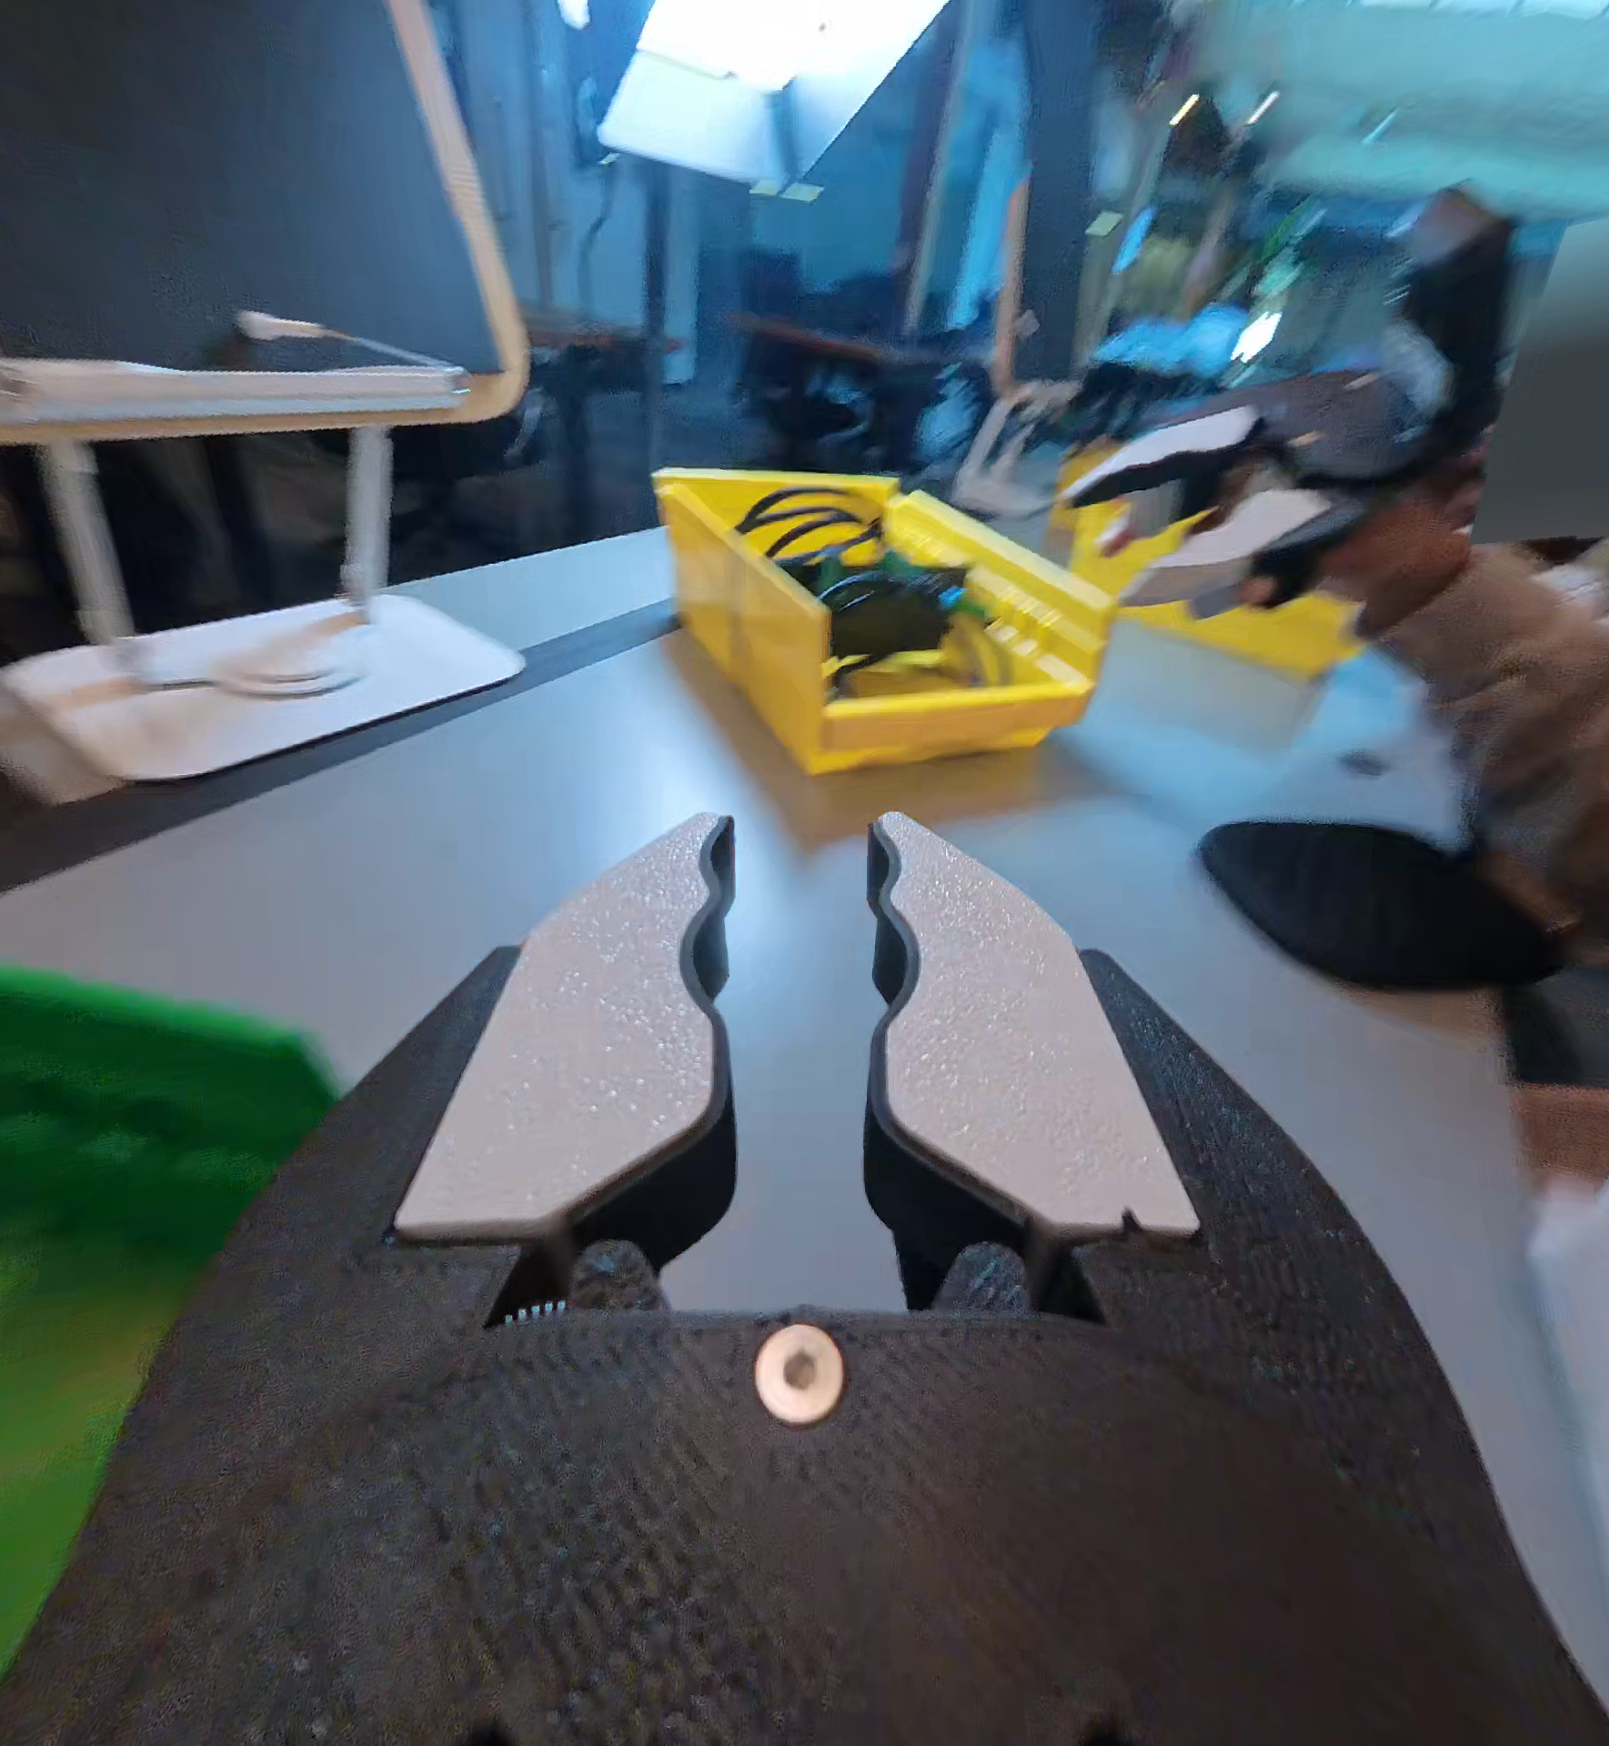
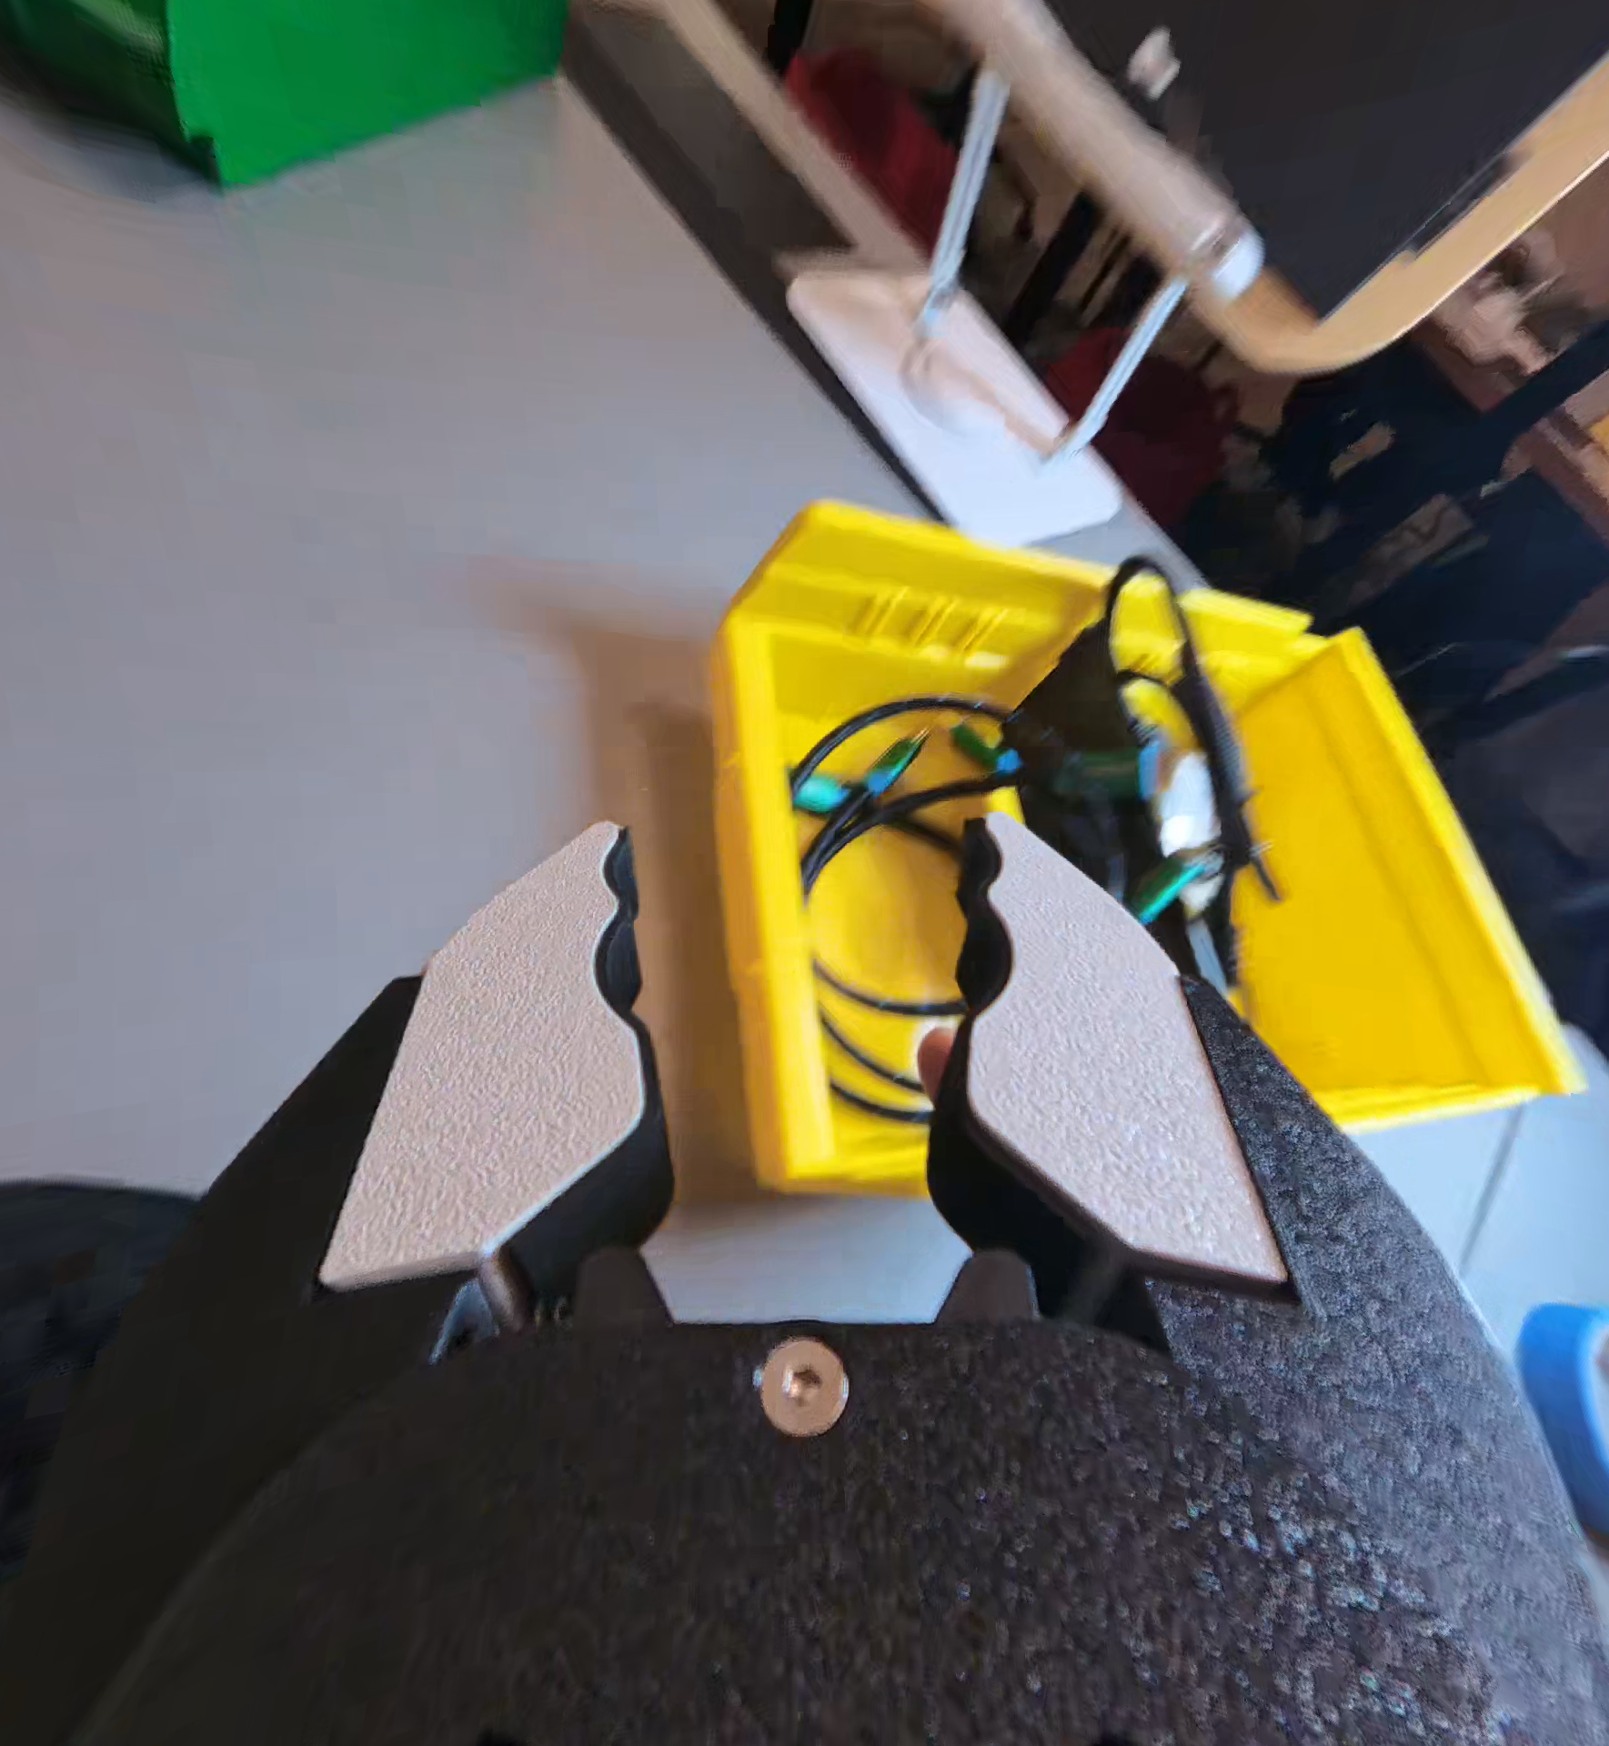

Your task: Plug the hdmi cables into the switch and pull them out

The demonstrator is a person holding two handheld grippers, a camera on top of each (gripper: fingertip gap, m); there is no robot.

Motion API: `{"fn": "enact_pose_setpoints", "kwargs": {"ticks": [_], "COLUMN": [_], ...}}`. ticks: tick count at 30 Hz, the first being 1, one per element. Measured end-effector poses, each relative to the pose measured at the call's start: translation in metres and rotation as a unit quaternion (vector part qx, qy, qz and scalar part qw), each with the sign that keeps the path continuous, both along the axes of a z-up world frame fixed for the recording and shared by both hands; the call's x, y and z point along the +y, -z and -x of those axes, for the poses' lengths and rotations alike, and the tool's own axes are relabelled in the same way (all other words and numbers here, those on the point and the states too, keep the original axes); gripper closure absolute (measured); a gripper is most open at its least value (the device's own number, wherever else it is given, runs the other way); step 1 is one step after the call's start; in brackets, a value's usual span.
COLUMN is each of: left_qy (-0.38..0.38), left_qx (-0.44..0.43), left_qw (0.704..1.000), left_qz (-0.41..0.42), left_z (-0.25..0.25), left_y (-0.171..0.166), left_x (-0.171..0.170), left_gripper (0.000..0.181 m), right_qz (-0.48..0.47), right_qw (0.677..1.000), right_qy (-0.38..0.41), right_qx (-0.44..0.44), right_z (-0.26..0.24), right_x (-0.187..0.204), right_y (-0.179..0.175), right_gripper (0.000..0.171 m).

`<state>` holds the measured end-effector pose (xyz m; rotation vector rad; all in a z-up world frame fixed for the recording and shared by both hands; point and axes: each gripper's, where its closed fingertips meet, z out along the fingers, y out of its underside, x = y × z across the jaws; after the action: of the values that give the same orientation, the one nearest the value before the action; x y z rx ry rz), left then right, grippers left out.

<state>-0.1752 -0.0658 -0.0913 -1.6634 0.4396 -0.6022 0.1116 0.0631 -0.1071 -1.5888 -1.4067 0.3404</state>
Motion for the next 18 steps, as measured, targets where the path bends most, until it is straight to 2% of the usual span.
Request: {"fn": "enact_pose_setpoints", "kwargs": {"ticks": [2, 4, 5, 7, 9, 11, 13, 15, 17, 18], "left_qy": [-0.061, -0.105, -0.135, -0.181, -0.178, -0.15, -0.11, -0.086, -0.066, -0.042], "left_qx": [0.096, 0.164, 0.212, 0.343, 0.425, 0.492, 0.542, 0.541, 0.559, 0.559], "left_qw": [0.993, 0.974, 0.957, 0.901, 0.854, 0.823, 0.808, 0.818, 0.812, 0.816], "left_qz": [0.033, 0.111, 0.144, 0.196, 0.239, 0.242, 0.203, 0.174, 0.156, 0.138], "left_z": [0.037, 0.075, 0.096, 0.137, 0.156, 0.161, 0.152, 0.129, 0.107, 0.092], "left_y": [0.017, 0.042, 0.055, 0.087, 0.117, 0.136, 0.141, 0.141, 0.141, 0.141], "left_x": [-0.011, -0.021, -0.023, -0.025, -0.023, -0.017, -0.004, 0.009, 0.017, 0.02], "left_gripper": [0.152, 0.14, 0.137, 0.13, 0.124, 0.139, 0.15, 0.151, 0.151, 0.151], "right_qz": [0.046, 0.093, 0.108, 0.094, 0.065, 0.005, -0.011, 0.011, 0.011, 0.014], "right_qw": [0.998, 0.995, 0.994, 0.994, 0.991, 0.983, 0.969, 0.958, 0.949, 0.949], "right_qy": [-0.005, -0.004, 0.002, 0.025, 0.042, 0.071, 0.086, 0.096, 0.075, 0.049], "right_qx": [-0.034, -0.03, -0.028, -0.052, -0.113, -0.172, -0.232, -0.27, -0.306, -0.312], "right_z": [-0.007, -0.008, -0.007, -0.003, 0.005, 0.013, 0.02, 0.028, 0.039, 0.047], "right_x": [-0.023, -0.038, -0.04, -0.031, -0.019, 0.005, 0.026, 0.044, 0.055, 0.053], "right_y": [0.036, 0.053, 0.056, 0.06, 0.065, 0.067, 0.08, 0.098, 0.114, 0.119], "right_gripper": [0.111, 0.115, 0.116, 0.117, 0.112, 0.113, 0.111, 0.113, 0.12, 0.133]}}
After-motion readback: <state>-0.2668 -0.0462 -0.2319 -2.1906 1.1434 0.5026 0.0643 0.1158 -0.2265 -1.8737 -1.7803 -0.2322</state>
